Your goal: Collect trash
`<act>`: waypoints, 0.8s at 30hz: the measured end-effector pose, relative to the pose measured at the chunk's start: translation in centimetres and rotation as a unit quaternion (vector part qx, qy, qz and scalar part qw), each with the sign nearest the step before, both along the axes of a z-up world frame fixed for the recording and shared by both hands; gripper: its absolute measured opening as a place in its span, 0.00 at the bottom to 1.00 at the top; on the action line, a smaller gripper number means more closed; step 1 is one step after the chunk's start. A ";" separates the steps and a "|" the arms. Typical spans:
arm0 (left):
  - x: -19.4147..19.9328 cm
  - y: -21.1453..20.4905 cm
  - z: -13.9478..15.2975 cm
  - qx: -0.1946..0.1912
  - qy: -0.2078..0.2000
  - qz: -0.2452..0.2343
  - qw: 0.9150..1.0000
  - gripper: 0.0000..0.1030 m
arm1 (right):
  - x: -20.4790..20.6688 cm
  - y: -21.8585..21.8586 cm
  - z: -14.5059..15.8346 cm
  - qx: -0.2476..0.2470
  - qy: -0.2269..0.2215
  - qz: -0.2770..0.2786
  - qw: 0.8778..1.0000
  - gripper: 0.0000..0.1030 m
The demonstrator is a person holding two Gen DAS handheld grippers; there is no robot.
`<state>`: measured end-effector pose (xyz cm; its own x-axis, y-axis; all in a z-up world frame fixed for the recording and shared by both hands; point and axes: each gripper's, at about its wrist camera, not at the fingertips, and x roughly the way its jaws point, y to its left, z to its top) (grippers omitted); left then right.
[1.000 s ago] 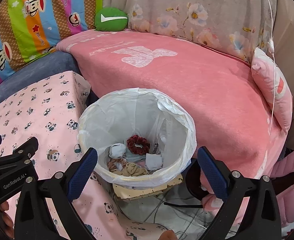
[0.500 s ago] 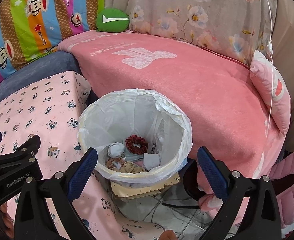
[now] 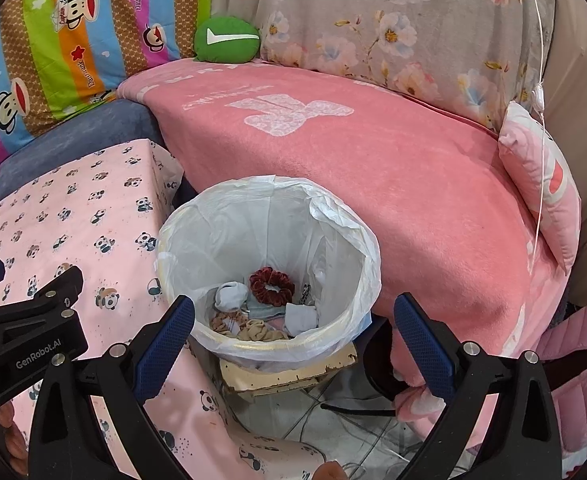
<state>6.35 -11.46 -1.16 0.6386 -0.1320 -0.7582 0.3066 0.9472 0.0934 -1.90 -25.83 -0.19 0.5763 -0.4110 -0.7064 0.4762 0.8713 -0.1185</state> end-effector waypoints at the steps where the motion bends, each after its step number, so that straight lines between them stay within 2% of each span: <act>1: -0.1 0.0 0.0 0.001 -0.001 0.000 1.000 0.93 | 0.0 0.0 0.0 -0.001 0.000 0.000 1.000 0.93; 14: -0.3 0.3 0.0 -0.011 0.015 0.011 1.000 0.93 | -0.3 0.2 -0.1 0.000 0.001 0.001 1.000 0.93; 24: -0.7 0.2 0.0 -0.005 0.008 0.014 1.000 0.93 | -0.7 0.1 -0.4 0.000 0.004 0.007 1.000 0.93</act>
<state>5.65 -11.25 -1.16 0.6295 -0.1224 -0.7673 0.2817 0.9563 0.0785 -2.59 -25.71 -0.59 0.5759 -0.4036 -0.7109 0.4636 0.8775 -0.1225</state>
